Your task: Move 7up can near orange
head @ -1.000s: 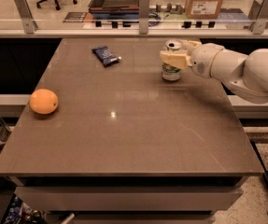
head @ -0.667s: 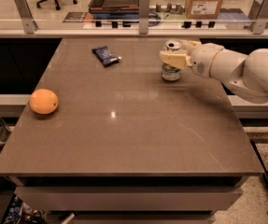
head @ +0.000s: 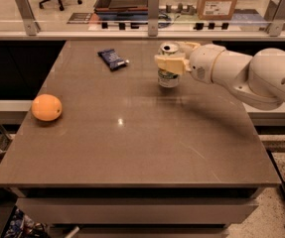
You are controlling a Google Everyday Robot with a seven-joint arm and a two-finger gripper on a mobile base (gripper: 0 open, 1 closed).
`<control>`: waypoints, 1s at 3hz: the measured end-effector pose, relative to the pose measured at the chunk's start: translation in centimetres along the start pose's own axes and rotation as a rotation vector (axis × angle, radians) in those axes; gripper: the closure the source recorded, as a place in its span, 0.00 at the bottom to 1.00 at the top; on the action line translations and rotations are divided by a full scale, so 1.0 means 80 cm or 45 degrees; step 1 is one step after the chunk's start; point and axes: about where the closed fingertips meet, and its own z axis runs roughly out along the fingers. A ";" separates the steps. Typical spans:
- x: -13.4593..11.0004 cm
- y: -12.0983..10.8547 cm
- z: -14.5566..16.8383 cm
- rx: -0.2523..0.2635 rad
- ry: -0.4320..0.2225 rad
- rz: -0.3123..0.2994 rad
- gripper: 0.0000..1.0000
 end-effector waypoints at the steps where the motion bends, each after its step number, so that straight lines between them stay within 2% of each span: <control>1: -0.013 0.051 0.010 -0.042 -0.024 -0.011 1.00; 2: -0.025 0.105 0.020 -0.077 -0.041 -0.031 1.00; 3: -0.035 0.167 0.035 -0.155 -0.036 -0.054 1.00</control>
Offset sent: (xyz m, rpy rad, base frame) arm -0.0836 0.1177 0.0118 0.0079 -0.0460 0.1022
